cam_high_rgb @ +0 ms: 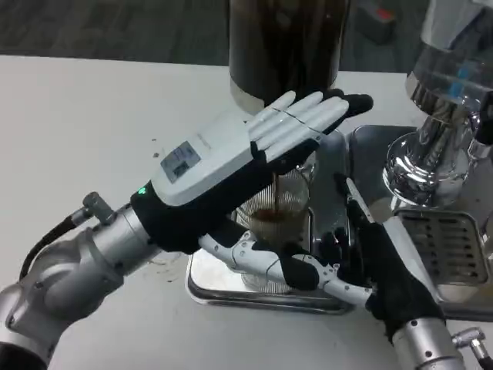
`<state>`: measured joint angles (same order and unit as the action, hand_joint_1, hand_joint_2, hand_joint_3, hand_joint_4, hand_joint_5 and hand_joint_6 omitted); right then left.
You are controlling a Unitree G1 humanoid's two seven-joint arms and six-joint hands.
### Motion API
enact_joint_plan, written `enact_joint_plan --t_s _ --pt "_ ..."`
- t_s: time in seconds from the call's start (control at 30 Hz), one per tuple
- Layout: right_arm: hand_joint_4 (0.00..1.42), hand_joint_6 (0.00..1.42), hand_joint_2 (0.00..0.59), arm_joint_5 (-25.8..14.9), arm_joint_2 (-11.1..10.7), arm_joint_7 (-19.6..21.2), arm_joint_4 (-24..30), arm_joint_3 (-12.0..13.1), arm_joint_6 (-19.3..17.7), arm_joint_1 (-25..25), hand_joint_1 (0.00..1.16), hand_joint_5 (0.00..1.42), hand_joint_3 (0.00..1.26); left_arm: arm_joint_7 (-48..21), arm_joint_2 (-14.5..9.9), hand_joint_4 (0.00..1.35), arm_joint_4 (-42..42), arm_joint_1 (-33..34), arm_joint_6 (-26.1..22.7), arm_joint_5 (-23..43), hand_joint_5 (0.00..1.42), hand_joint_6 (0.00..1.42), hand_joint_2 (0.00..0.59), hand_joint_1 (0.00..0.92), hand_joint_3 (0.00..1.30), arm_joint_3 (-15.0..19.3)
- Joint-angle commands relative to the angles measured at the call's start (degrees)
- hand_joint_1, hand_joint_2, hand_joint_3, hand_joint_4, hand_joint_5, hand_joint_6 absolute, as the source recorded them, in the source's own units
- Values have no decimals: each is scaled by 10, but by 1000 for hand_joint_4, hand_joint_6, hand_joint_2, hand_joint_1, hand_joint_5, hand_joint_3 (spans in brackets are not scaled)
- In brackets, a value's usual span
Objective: Grasp the cup under the faucet to collect the drink, then remove the cup.
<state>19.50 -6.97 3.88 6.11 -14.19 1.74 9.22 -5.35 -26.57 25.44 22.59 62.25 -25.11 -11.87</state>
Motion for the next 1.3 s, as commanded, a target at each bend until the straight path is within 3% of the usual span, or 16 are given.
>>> enact_joint_plan --t_s 0.03,0.87,1.3 --pt "0 0 205 -4 4 -9 -13 -5 -17 -17 687 0 0 -7 -10 0 -2 -8 -7 -9 21 0 75 0 0 -2" --pt "0 2 211 -9 26 -10 -64 -10 -33 -56 680 0 0 -1 -12 0 -18 -15 -22 -2 38 0 78 0 0 10" --pt "0 4 220 -12 23 -10 -78 -10 -41 -62 672 0 0 63 -16 0 -78 -53 -53 4 79 0 80 0 0 111"
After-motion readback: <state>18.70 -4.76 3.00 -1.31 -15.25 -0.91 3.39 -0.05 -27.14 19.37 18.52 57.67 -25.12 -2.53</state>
